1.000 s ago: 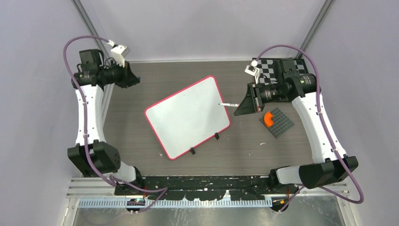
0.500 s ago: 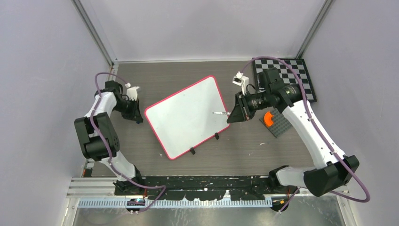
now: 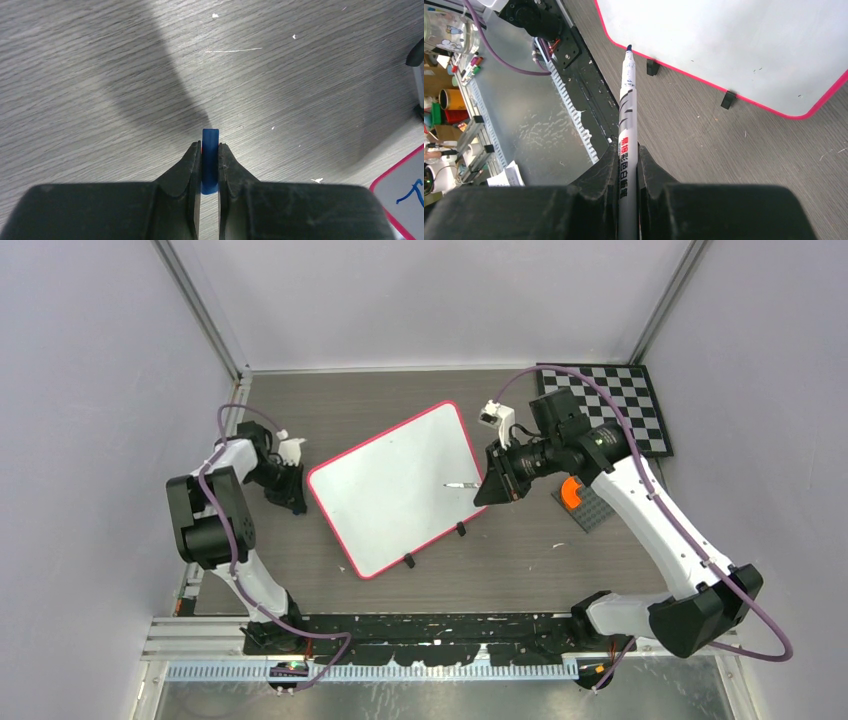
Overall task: Write a sentence on the whiteboard
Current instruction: Place the pen cap at the center of the board, then write a sentence on the whiteboard.
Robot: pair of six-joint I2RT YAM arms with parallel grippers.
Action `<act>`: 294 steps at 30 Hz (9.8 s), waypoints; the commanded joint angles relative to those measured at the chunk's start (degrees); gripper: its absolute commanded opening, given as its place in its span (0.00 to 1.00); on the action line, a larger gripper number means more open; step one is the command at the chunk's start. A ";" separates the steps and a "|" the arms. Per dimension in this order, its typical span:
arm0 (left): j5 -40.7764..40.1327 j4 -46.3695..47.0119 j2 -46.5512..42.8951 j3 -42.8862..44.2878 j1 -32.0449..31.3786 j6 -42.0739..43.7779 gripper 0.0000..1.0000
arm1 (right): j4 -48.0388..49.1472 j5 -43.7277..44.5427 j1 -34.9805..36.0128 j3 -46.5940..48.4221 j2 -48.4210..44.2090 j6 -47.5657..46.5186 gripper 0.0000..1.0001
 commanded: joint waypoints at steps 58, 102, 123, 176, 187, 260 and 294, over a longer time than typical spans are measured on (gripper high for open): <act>35.47 -10.44 -13.25 20.06 -7.91 -14.69 0.66 | 0.45 8.12 10.75 19.31 8.68 -3.82 0.00; 30.93 -11.67 1.27 26.79 -36.12 -9.22 0.03 | -2.53 10.26 10.76 9.75 1.23 -4.55 0.00; 35.85 -7.14 -18.85 11.82 -18.36 -16.86 0.52 | 3.66 22.24 20.60 18.13 10.44 -2.11 0.00; 40.61 -5.95 -19.79 9.92 -14.99 -13.07 0.00 | 9.86 33.63 29.38 25.56 24.25 -0.10 0.00; 40.61 -6.08 -19.40 10.11 -15.21 -12.89 0.00 | 10.23 34.68 29.39 25.58 25.10 -0.85 0.00; 39.47 -6.43 -19.39 9.96 -15.86 -12.19 0.00 | 8.89 37.41 26.36 22.48 23.65 -1.34 0.00; 39.17 -6.57 -18.98 10.16 -15.94 -12.18 0.00 | 7.47 33.99 28.52 23.43 27.16 -1.06 0.00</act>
